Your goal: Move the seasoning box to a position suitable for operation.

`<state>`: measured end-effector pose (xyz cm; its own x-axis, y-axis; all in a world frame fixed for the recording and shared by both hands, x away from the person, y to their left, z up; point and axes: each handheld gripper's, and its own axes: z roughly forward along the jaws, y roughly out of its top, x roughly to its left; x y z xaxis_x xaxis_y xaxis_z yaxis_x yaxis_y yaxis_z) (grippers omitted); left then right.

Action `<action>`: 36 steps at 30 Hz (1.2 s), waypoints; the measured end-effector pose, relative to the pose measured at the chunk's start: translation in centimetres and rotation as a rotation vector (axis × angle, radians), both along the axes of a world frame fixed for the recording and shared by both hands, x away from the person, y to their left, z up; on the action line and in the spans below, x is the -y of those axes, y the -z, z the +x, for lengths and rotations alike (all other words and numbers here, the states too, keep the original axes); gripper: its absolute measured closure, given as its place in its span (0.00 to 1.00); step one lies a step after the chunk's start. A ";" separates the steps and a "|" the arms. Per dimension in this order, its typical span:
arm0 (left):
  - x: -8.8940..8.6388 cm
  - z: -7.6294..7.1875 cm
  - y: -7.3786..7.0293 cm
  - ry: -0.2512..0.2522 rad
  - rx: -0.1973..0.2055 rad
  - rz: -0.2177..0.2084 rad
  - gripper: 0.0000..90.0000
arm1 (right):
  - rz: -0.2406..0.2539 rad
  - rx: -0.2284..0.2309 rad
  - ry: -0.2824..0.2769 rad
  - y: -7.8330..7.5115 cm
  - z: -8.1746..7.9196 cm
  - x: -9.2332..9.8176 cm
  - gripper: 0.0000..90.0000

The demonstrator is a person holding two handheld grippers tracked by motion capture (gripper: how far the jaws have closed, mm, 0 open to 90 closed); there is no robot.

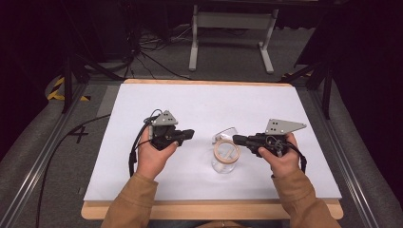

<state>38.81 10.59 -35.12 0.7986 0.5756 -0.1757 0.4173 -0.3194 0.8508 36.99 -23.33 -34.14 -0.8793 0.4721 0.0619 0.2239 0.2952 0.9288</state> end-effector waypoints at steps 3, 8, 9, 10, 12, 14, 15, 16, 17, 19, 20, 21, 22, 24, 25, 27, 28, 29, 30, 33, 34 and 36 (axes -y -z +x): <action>-0.5 -0.3 0.0 -0.012 -0.001 0.012 0.99 | 0.009 0.001 -0.005 0.0 0.4 -0.2 1.00; -1.8 -1.0 0.2 -0.042 -0.006 0.025 0.99 | 0.013 0.002 -0.013 0.1 1.5 -0.8 1.00; -2.0 -1.1 0.3 -0.051 0.000 0.011 0.99 | 0.016 0.003 -0.016 0.1 1.8 -0.9 1.00; -2.2 -1.3 0.3 -0.058 0.000 0.008 0.99 | 0.020 0.003 -0.018 0.1 2.0 -1.0 1.00; -2.8 -1.5 0.4 -0.067 0.001 0.014 0.99 | 0.026 0.002 -0.014 0.2 2.7 -1.1 1.00; -3.0 -1.7 0.4 -0.078 -0.010 0.013 0.99 | 0.029 -0.001 -0.012 0.3 2.9 -1.2 1.00; -3.2 -1.8 0.4 -0.083 -0.007 0.010 0.98 | 0.029 0.000 -0.010 0.3 3.1 -1.2 1.00; -3.3 -1.9 0.4 -0.082 -0.007 0.016 0.98 | 0.032 -0.004 -0.004 0.4 3.3 -1.2 1.00; -3.4 -2.1 0.5 -0.089 -0.015 0.013 0.98 | 0.033 -0.001 0.005 0.6 3.7 -1.2 1.00; -3.5 -2.1 0.5 -0.090 -0.017 0.012 0.98 | 0.035 -0.005 0.012 0.7 3.9 -1.2 1.00; -3.5 -2.2 0.6 -0.093 -0.011 0.015 0.98 | 0.034 -0.004 0.014 0.8 4.1 -1.2 1.00; -3.6 -2.2 0.6 -0.092 -0.016 0.017 0.98 | 0.037 -0.006 0.019 0.9 4.2 -1.1 1.00; -3.7 -2.2 0.6 -0.091 -0.006 0.018 0.98 | 0.037 -0.007 0.022 0.9 4.3 -1.1 1.00; -3.8 -2.2 0.6 -0.093 -0.012 0.017 0.98 | 0.039 -0.008 0.021 1.0 4.5 -1.1 1.00; -3.8 -2.2 0.6 -0.094 -0.016 0.018 0.98 | 0.039 -0.009 0.019 1.0 4.4 -1.2 1.00; -3.8 -2.1 0.6 -0.093 -0.013 0.017 0.98 | 0.034 -0.002 0.019 0.9 4.3 -1.1 1.00; -3.8 -2.1 0.6 -0.092 -0.014 0.017 0.98 | 0.036 -0.002 0.019 0.8 4.2 -1.0 1.00; -3.8 -2.1 0.6 -0.092 -0.015 0.020 0.98 | 0.036 -0.001 0.023 0.7 4.1 -0.7 1.00; -3.8 -2.0 0.5 -0.089 -0.016 0.016 0.98 | 0.034 0.000 0.024 0.6 4.1 -0.6 1.00; -3.8 -1.9 0.3 -0.058 -0.010 0.020 0.95 | -0.002 0.005 0.036 0.5 3.7 0.5 1.00; -3.8 -1.8 0.3 -0.048 -0.005 0.026 0.94 | -0.014 0.002 0.037 0.5 3.6 0.8 1.00; -3.7 -1.6 0.2 -0.045 -0.006 0.045 0.92 | -0.040 0.002 0.053 0.6 3.5 1.5 1.00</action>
